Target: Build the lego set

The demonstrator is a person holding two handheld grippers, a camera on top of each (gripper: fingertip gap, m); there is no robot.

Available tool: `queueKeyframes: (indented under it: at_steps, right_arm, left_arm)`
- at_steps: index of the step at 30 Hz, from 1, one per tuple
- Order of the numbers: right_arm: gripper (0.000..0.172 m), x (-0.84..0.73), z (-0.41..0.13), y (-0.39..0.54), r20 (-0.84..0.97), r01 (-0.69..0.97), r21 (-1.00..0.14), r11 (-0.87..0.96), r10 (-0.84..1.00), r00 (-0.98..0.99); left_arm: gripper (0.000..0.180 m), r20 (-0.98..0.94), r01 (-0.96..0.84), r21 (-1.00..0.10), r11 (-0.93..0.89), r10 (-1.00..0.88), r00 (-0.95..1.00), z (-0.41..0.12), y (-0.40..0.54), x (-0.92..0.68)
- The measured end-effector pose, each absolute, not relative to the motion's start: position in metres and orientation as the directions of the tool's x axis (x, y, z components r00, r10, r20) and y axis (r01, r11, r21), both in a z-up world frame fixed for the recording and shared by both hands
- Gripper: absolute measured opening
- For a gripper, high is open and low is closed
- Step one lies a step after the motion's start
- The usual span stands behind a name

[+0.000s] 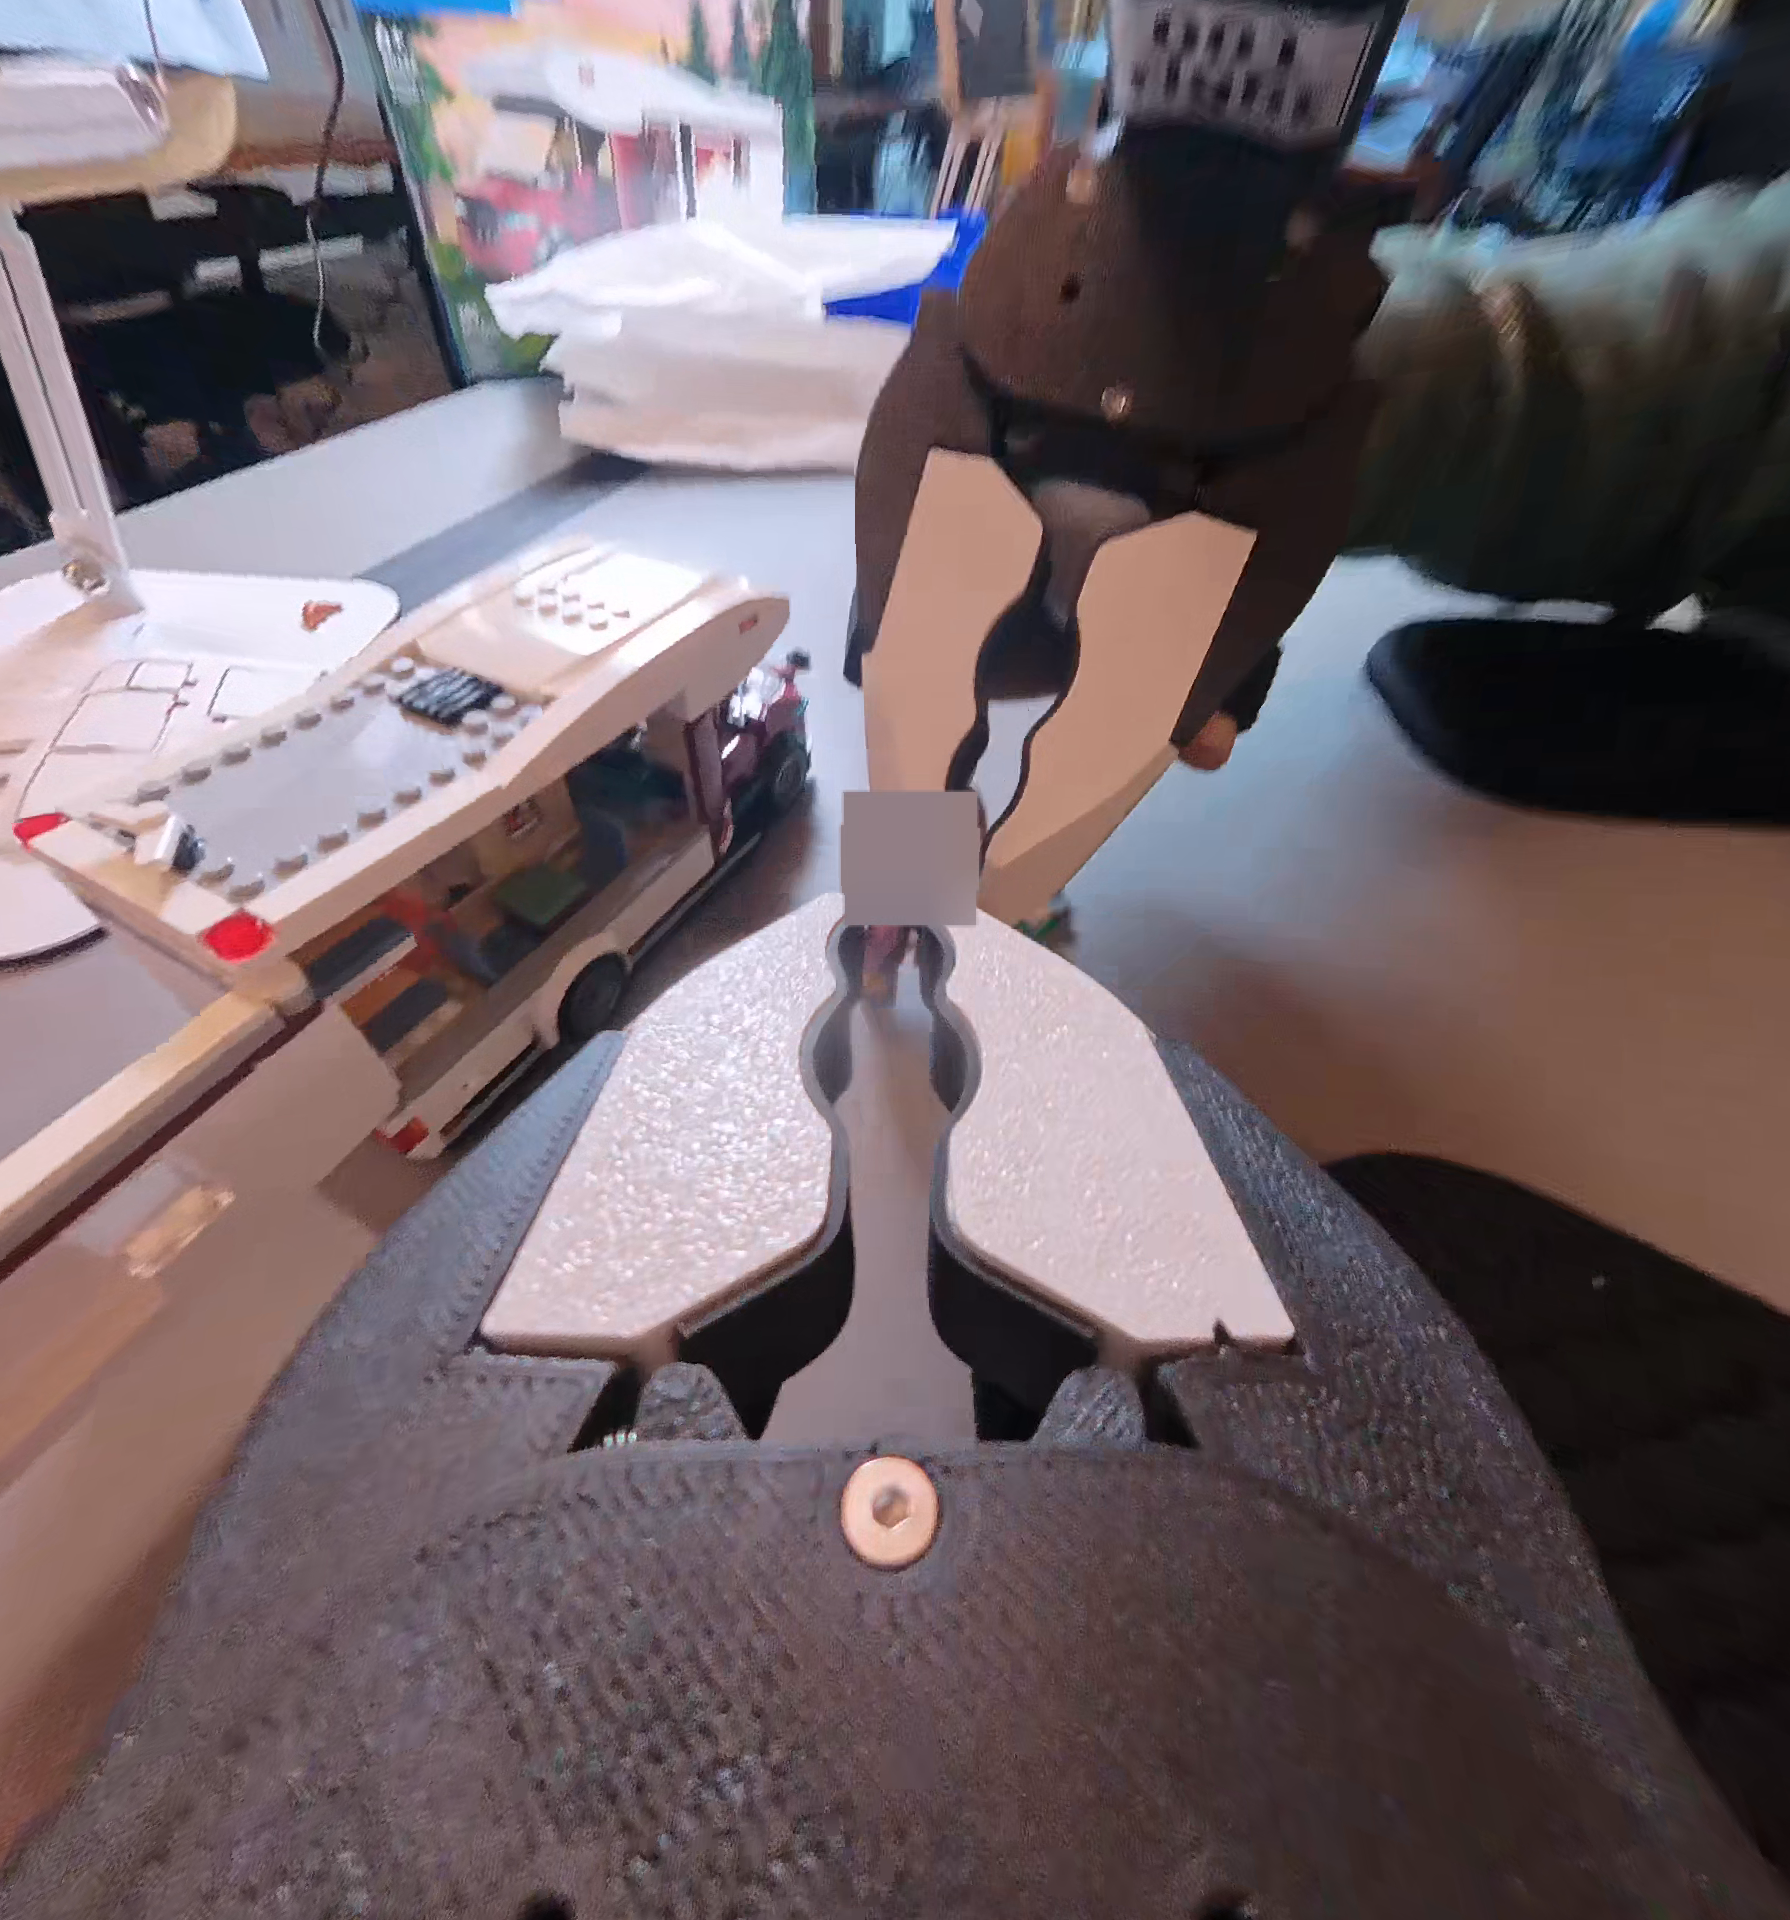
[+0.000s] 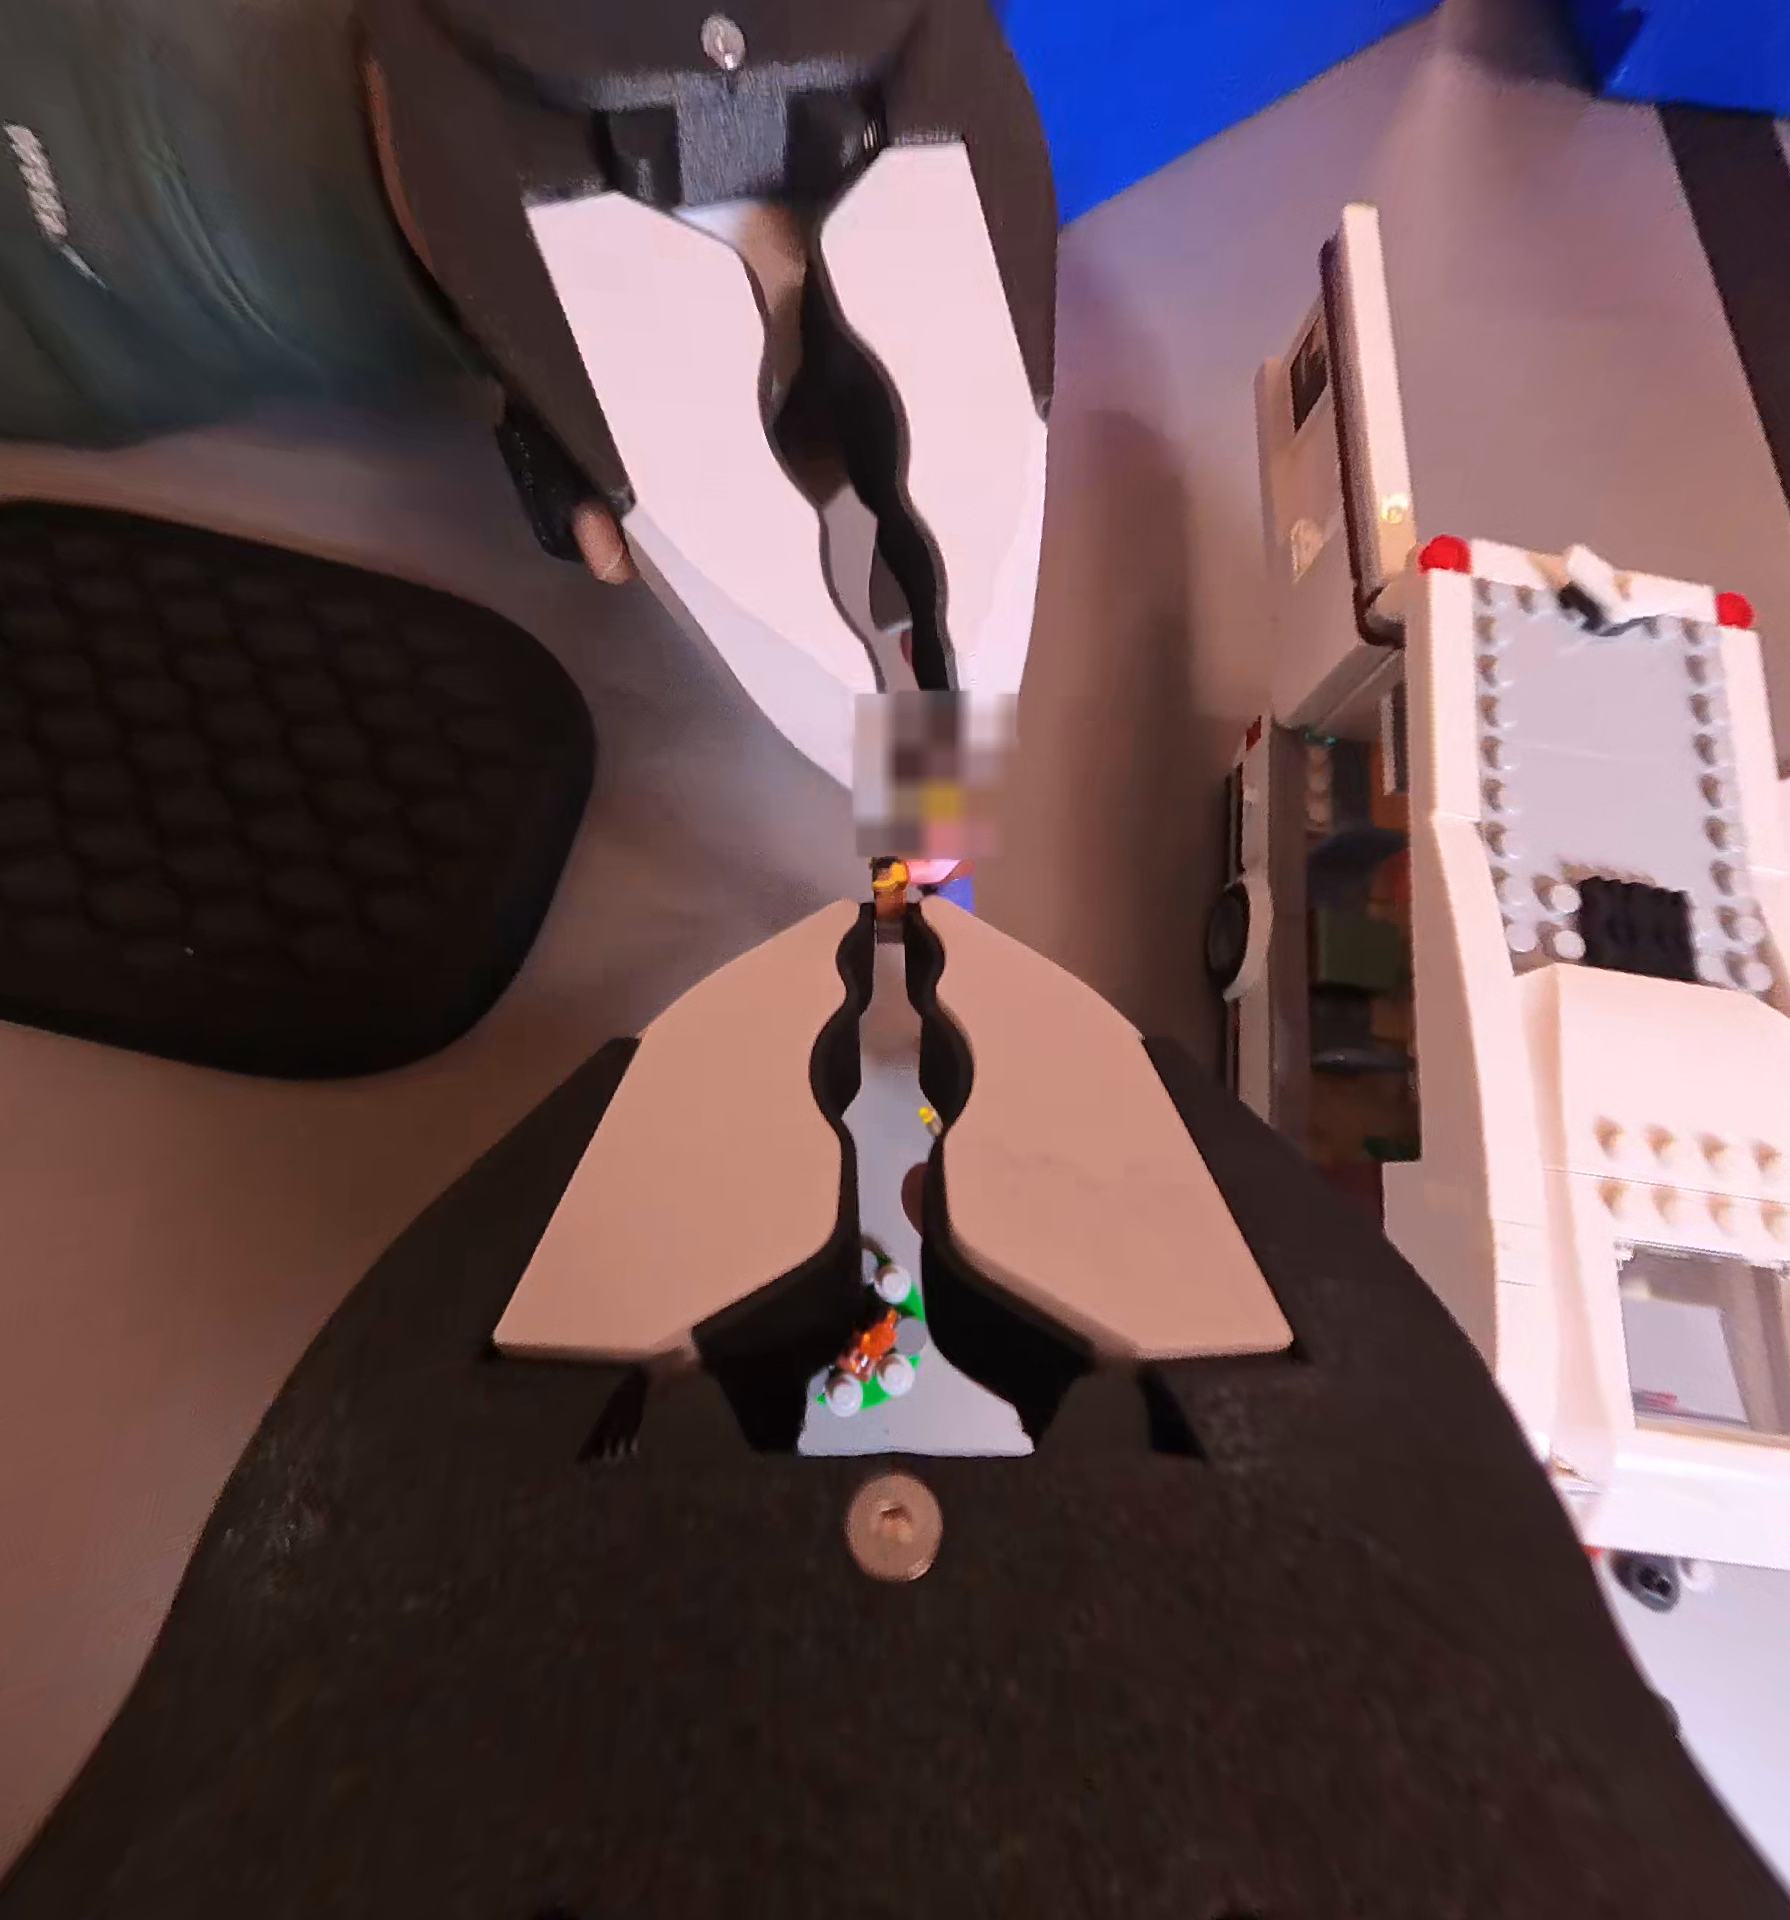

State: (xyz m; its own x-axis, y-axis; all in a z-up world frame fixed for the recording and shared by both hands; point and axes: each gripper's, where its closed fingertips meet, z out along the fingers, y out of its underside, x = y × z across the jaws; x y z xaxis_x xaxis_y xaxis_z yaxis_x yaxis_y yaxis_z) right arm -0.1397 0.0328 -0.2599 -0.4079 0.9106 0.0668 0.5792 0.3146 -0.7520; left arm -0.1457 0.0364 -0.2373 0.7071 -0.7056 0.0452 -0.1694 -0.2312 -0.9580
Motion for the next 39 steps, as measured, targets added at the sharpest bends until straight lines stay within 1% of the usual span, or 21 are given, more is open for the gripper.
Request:
queueKeyframes:
  at_steps: [3, 6, 10, 12, 14, 16, 18, 21, 27, 28, 31, 34, 36, 37, 39]
  right_arm:
    - [0.005, -0.138, -0.272, 0.032, 0.014, 0.642, -0.711, 0.286, 0.919, -0.394]
    - [0.008, -0.132, -0.272, 0.035, 0.019, 0.647, -0.708, 0.281, 0.925, -0.380]
    - [0.019, -0.106, -0.260, 0.048, 0.045, 0.618, -0.750, 0.236, 0.950, -0.309]
    - [0.028, -0.087, -0.267, 0.058, 0.059, 0.644, -0.733, 0.219, 0.964, -0.260]
    - [0.040, -0.067, -0.282, 0.065, 0.062, 0.691, -0.694, 0.202, 0.973, -0.222]
    - [0.047, -0.055, -0.295, 0.067, 0.052, 0.722, -0.668, 0.179, 0.980, -0.195]
    - [0.050, -0.050, -0.304, 0.063, 0.031, 0.735, -0.658, 0.167, 0.980, -0.196]
    - [0.049, -0.054, -0.311, 0.062, 0.032, 0.744, -0.647, 0.165, 0.981, -0.189]
    - [0.031, -0.066, -0.312, 0.064, 0.049, 0.762, -0.627, 0.161, 0.985, -0.168]
    - [0.031, -0.067, -0.311, 0.063, 0.044, 0.757, -0.634, 0.157, 0.985, -0.167]
    - [0.044, -0.065, -0.293, 0.067, 0.025, 0.710, -0.693, 0.125, 0.988, -0.150]
    - [0.052, -0.061, -0.264, 0.104, 0.087, 0.649, -0.752, 0.117, 0.993, -0.079]
    - [0.063, -0.058, -0.264, 0.140, 0.209, 0.673, -0.715, 0.186, 0.977, -0.048]
    - [0.069, -0.057, -0.271, 0.154, 0.240, 0.700, -0.684, 0.206, 0.969, -0.051]
    - [0.074, -0.062, -0.283, 0.169, 0.223, 0.720, -0.665, 0.199, 0.973, -0.063]
  left_arm:
    - [0.008, -0.007, -0.276, -0.917, -0.288, -0.681, 0.733, -0.254, 0.037, -0.149]
    - [0.008, 0.019, -0.290, -0.877, -0.383, -0.630, 0.776, -0.269, 0.041, -0.154]
    - [0.008, 0.031, -0.312, -0.816, -0.486, -0.575, 0.817, -0.290, 0.046, -0.161]
    - [0.008, 0.053, -0.292, -0.805, -0.517, -0.552, 0.832, -0.291, 0.049, -0.161]
    - [0.008, 0.035, -0.296, -0.797, -0.526, -0.529, 0.848, -0.291, 0.052, -0.161]
    - [0.008, 0.031, -0.287, -0.796, -0.534, -0.509, 0.860, -0.291, 0.056, -0.159]
    - [0.008, 0.029, -0.281, -0.796, -0.536, -0.496, 0.868, -0.291, 0.058, -0.155]
    - [0.009, 0.013, -0.288, -0.791, -0.540, -0.485, 0.874, -0.292, 0.058, -0.153]
    - [0.020, 0.010, -0.289, -0.790, -0.540, -0.483, 0.876, -0.294, 0.055, -0.152]
    - [0.023, 0.007, -0.289, -0.796, -0.532, -0.485, 0.874, -0.291, 0.054, -0.152]
    - [0.030, -0.026, -0.277, -0.829, -0.485, -0.462, 0.886, -0.273, 0.052, -0.163]
    - [0.034, -0.176, -0.336, -0.847, -0.413, -0.377, 0.909, -0.243, 0.059, -0.192]
    - [0.037, -0.314, -0.427, -0.801, -0.419, -0.314, 0.896, -0.230, 0.068, -0.216]
    - [0.042, -0.365, -0.465, -0.768, -0.440, -0.296, 0.883, -0.228, 0.074, -0.226]
    - [0.061, -0.400, -0.498, -0.693, -0.522, -0.296, 0.867, -0.236, 0.086, -0.240]
